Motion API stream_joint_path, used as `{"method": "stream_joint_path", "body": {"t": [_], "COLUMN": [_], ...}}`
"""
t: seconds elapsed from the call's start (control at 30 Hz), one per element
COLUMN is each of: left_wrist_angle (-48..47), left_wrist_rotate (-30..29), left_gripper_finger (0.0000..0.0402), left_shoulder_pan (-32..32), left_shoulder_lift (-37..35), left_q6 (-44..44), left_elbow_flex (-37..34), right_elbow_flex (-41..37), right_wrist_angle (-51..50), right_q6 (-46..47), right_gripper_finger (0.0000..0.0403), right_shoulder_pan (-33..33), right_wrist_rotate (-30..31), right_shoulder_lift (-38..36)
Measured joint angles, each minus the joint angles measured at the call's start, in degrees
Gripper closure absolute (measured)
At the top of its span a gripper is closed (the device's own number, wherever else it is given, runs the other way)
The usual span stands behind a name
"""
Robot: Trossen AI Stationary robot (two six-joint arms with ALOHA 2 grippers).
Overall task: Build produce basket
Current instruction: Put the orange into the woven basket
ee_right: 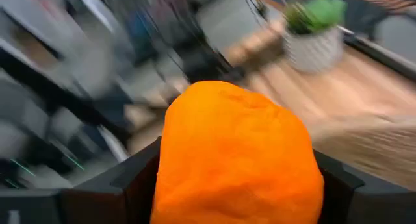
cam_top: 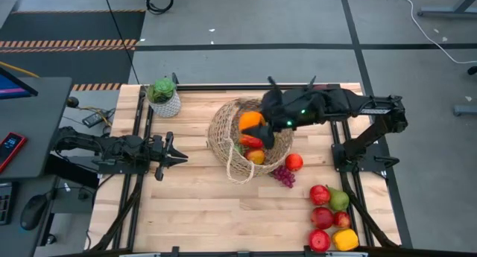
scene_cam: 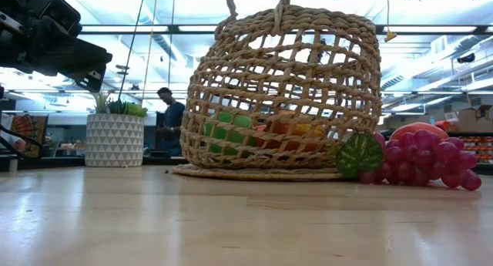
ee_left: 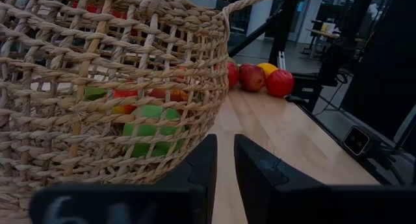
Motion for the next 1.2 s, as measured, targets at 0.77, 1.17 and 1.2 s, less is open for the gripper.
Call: {"method": "stream_joint_path", "body": {"t": [0.77,1.17,1.2], "left_wrist_angle": [0.0,0.0,0.0], "left_wrist_rotate": [0.0,0.0,0.0], "left_gripper_finger": [0.0339,0.0343,0.0342], "left_shoulder_pan": [0.0,0.0,0.0], "left_shoulder_lift": [0.0,0.0,0.0], "left_q6": [0.0,0.0,0.0], "left_elbow_flex": [0.0,0.0,0.0], "right_elbow_flex": [0.0,-3.6,-4.9], "right_wrist_angle": [-22.9,-17.9,-16.2], "right_q6": [-45.7,-41.2,-41.1], "right_gripper_finger": [0.0123,0.0123,0.0123], "right_shoulder_pan": [0.0,-0.9,-0.9], "right_wrist_rotate": [20.1,26.2,26.1], "right_shoulder_lift": [18.1,20.9,19.9]}}
